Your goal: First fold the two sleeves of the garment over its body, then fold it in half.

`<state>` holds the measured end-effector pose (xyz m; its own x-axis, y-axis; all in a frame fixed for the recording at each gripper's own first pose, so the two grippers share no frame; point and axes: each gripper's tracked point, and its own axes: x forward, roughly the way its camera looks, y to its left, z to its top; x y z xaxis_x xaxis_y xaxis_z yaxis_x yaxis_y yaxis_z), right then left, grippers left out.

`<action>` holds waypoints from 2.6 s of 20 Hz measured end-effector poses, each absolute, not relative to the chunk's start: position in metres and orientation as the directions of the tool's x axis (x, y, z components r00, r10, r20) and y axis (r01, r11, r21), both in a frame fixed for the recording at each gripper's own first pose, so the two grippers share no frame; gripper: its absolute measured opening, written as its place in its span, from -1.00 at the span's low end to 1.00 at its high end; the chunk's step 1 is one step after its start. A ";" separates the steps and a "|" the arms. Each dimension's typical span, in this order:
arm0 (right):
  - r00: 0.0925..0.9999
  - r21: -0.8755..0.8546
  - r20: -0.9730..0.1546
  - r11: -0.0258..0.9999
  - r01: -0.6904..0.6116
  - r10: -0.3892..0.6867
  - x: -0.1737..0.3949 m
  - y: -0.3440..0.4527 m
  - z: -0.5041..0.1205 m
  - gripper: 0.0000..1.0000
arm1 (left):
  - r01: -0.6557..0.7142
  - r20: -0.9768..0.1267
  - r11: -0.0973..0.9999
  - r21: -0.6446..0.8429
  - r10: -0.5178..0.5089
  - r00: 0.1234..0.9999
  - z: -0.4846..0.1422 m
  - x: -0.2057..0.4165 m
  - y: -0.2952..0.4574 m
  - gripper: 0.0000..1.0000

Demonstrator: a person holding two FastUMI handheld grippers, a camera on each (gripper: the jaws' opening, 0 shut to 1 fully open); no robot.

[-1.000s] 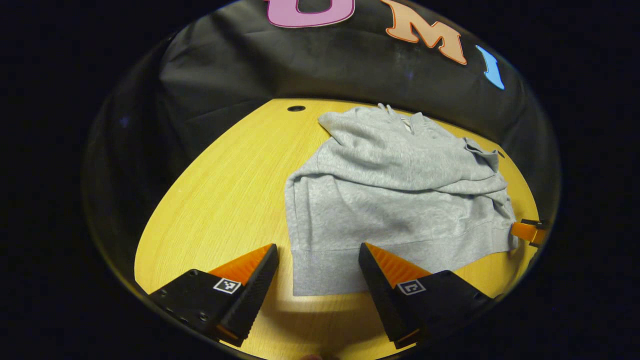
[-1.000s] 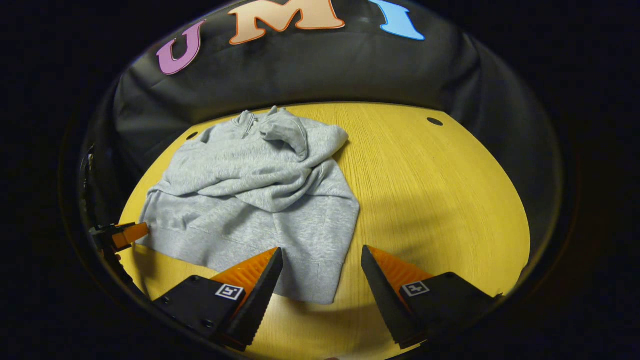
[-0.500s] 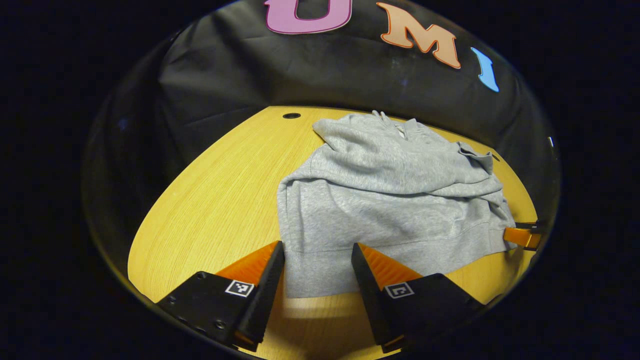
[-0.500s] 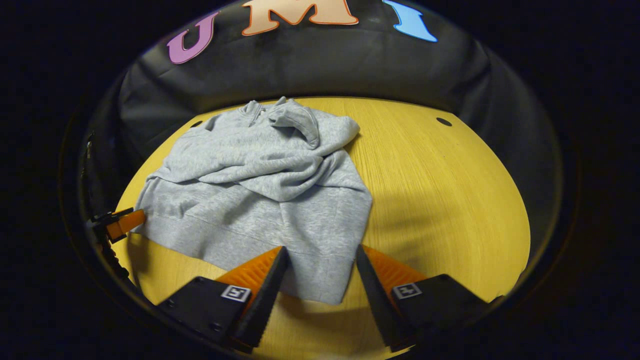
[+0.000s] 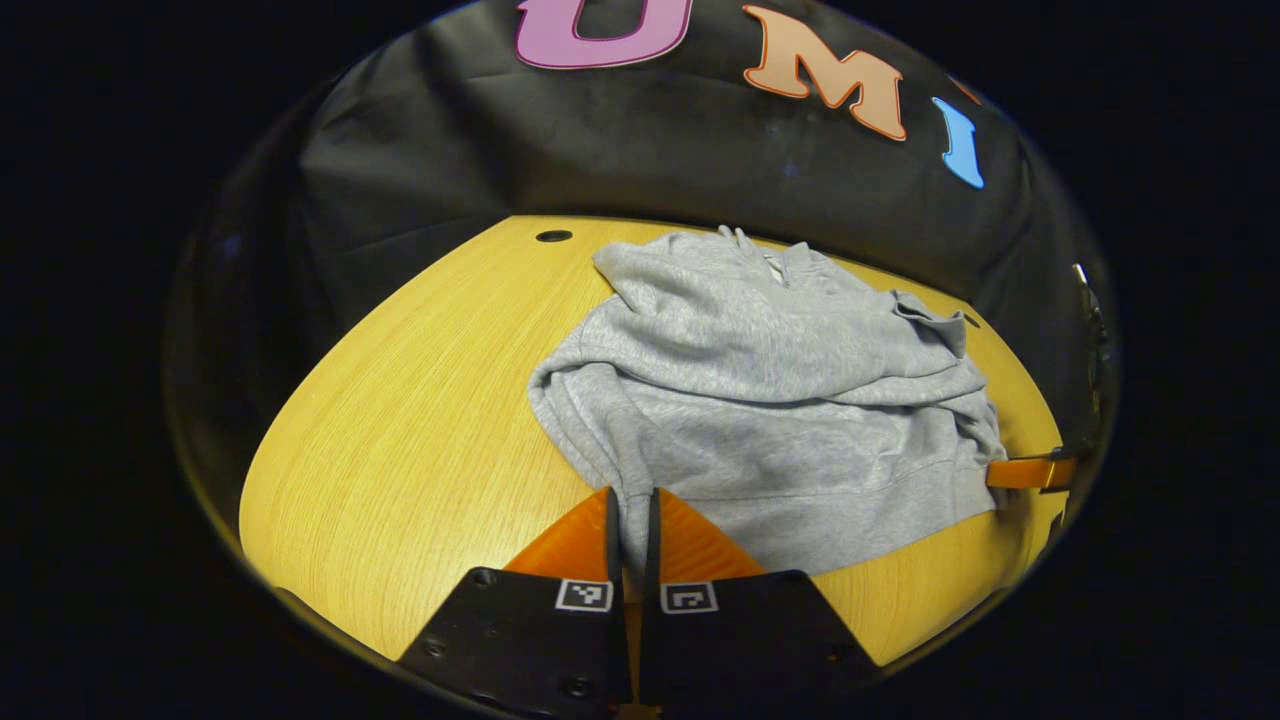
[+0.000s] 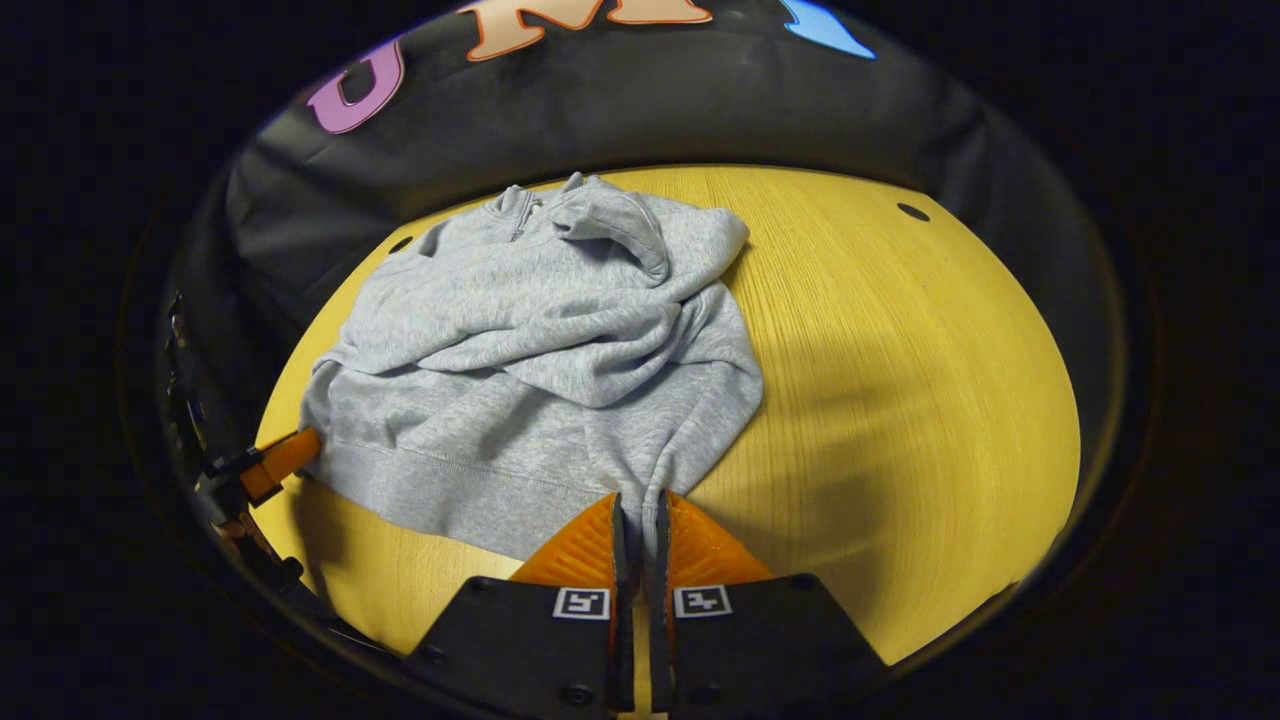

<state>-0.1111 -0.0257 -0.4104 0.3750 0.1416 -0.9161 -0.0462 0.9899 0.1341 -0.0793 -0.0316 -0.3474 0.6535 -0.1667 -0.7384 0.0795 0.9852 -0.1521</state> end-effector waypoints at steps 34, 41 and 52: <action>0.373 0.626 -0.776 0.692 0.360 0.509 0.009 -0.011 -0.304 -0.93 | 0.017 -0.778 0.922 -0.388 -0.337 0.530 -0.270 0.024 -0.034 -1.00; 0.367 0.629 -0.775 0.571 0.528 0.514 0.050 -0.005 -0.335 -0.93 | -0.057 -0.817 0.889 -0.455 -0.391 0.425 -0.295 0.055 -0.038 -1.00; 0.375 0.589 -0.805 0.540 0.601 0.460 0.086 0.005 -0.378 -0.70 | -0.076 -0.853 0.911 -0.404 -0.346 0.390 -0.333 0.091 -0.041 -0.67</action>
<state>0.0862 0.0051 -0.3778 0.3751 0.4605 -0.8045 0.6013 0.5397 0.5892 0.0914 -0.0411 -0.3326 0.3897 -0.3460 -0.8535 -0.0762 0.9115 -0.4043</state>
